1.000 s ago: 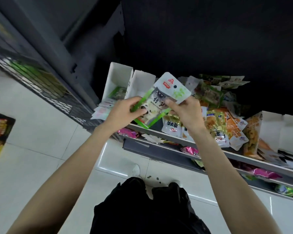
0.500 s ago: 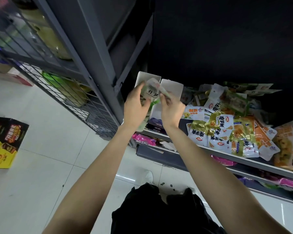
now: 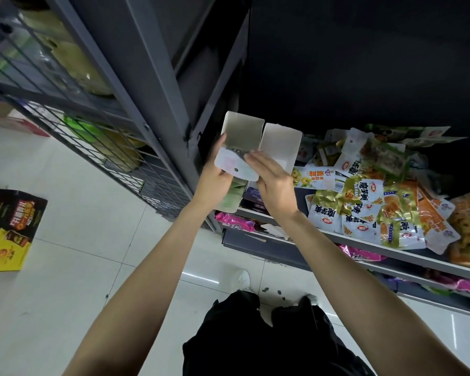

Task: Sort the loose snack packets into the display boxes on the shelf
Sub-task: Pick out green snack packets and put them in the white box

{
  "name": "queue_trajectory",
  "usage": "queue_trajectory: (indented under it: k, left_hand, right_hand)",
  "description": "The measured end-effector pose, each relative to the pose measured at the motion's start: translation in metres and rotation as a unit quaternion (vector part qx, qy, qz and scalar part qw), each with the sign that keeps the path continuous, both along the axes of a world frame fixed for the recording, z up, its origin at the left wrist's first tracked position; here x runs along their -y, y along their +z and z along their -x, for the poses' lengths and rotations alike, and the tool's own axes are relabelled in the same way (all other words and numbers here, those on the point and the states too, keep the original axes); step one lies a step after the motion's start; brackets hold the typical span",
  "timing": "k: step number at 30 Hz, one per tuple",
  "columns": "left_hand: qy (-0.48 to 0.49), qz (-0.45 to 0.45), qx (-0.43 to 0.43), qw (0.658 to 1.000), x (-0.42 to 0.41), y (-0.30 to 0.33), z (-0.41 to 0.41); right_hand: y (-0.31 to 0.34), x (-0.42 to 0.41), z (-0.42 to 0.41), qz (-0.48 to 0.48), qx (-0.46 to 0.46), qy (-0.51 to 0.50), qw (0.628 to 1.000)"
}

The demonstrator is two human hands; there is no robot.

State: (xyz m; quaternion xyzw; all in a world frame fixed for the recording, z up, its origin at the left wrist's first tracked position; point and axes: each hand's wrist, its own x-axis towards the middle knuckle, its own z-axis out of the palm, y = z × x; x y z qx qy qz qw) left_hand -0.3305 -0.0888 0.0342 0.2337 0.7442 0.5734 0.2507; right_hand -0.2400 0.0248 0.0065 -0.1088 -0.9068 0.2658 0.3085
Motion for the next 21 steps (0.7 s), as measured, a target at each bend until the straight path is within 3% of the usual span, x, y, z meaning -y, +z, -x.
queue_trajectory:
  k: [4, 7, 9, 13, 17, 21]
  left_hand:
    - [0.064, 0.113, -0.059, 0.99, 0.013, -0.003, -0.012]
    - [0.043, 0.175, -0.297, 0.938, 0.028, -0.009, -0.016]
    - [0.005, 0.217, -0.397, 0.892, 0.028, -0.013, -0.012]
    - [-0.115, 0.296, -0.4, 0.86, 0.02, -0.02, 0.0]
    - [-0.158, 0.358, -0.379, 0.838, 0.022, -0.033, 0.003]
    - [-0.162, 0.315, -0.42, 0.835, 0.018, -0.034, -0.005]
  right_hand:
    - [-0.011, 0.005, 0.004, -0.031, 0.126, 0.037, 0.991]
    - [-0.011, 0.009, 0.01, -0.11, 0.192, 0.026, 0.975]
    - [-0.007, 0.013, 0.017, -0.183, 0.257, 0.013, 0.949]
    - [-0.004, 0.012, 0.024, -0.179, 0.352, 0.044, 0.918]
    - [0.002, 0.005, 0.011, -0.122, 0.314, 0.054, 0.94]
    - [0.008, -0.003, -0.033, -0.004, 0.155, 0.012, 0.988]
